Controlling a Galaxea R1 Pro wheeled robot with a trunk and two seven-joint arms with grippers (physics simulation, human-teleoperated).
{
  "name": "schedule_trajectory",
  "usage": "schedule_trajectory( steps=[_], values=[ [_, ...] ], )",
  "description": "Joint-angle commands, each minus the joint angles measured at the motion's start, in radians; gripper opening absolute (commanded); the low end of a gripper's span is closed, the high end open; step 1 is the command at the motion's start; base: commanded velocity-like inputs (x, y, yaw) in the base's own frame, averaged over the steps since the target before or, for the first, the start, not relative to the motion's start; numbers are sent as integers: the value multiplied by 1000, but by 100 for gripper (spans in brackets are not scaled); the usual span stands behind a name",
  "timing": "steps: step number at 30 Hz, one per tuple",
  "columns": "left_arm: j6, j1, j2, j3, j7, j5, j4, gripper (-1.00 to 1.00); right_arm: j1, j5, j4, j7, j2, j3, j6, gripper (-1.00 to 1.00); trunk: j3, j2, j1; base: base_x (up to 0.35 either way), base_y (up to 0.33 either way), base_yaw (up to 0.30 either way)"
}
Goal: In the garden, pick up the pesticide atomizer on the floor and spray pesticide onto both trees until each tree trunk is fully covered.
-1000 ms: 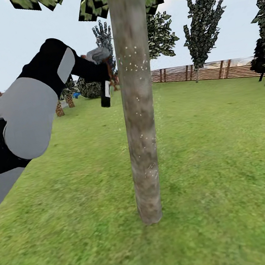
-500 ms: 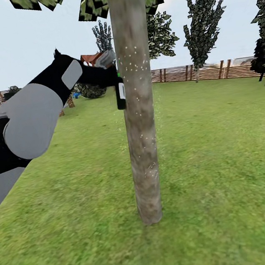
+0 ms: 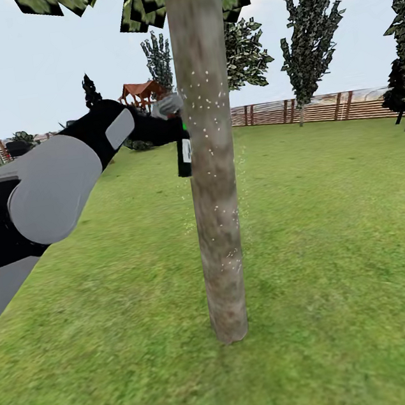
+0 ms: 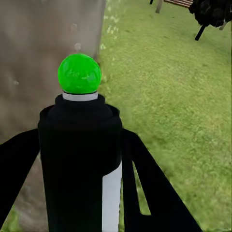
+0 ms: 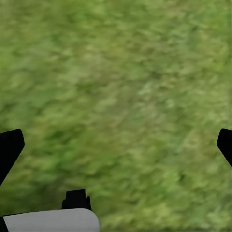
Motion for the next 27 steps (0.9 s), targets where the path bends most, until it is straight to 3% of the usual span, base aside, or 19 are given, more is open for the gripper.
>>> schedule_trajectory(
  steps=[1,4,6,9,16,27],
  values=[
    [0,0,0,7,1,-36,0,-100,0,0,0,0,0,0,0,100,0,0,0,0,0,0],
    [-1,1,9,7,11,-78,1,-100,0,0,0,0,0,0,1,100,0,0,0,0,0,0],
    [-2,4,18,7,101,-82,2,-100,0,0,0,0,0,0,0,100,0,0,0,0,0,0],
    [-3,26,18,7,151,-82,5,-100,0,0,0,0,0,0,0,100,0,0,0,0,0,0],
    [-148,187,16,7,155,-82,7,-100,0,0,0,0,0,0,0,100,0,0,0,0,0,0],
    [-288,394,22,7,157,-86,5,-100,0,0,0,0,0,0,0,100,0,0,0,0,0,0]
  ],
)
